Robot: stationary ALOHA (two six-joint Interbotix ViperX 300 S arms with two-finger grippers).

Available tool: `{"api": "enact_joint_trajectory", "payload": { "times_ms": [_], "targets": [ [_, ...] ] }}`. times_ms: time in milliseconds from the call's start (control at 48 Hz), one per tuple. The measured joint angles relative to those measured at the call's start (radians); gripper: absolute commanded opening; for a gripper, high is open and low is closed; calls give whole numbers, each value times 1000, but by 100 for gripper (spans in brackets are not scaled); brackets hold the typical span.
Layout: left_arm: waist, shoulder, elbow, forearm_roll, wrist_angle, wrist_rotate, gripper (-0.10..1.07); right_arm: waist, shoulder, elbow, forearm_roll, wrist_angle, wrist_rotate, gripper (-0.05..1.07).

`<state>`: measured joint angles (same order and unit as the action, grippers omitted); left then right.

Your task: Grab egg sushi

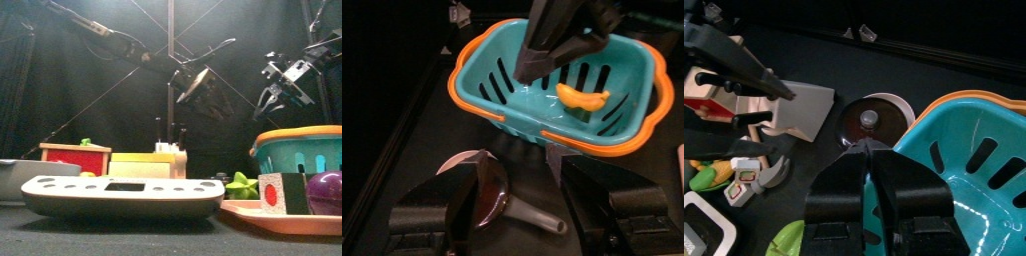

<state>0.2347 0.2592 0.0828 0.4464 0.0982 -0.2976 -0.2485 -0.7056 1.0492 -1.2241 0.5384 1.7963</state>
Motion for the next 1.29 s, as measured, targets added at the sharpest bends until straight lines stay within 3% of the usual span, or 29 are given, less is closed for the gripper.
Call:
{"api": "enact_joint_trajectory", "payload": {
  "times_ms": [458,875,1042,1292],
  "targets": [
    [-144,-261,282,-15,-20,-5,87,-2,0,0,-3,-20,-8,46],
    [-230,-479,575,-179,-78,2,87,-2,3,0,-48,-129,-9,46],
    [-311,-525,637,-175,-80,8,87,-3,5,-2,-72,-169,-9,46],
    [-413,-528,647,-152,-63,6,87,-2,5,-9,-84,-259,-11,46]
  ]
}}
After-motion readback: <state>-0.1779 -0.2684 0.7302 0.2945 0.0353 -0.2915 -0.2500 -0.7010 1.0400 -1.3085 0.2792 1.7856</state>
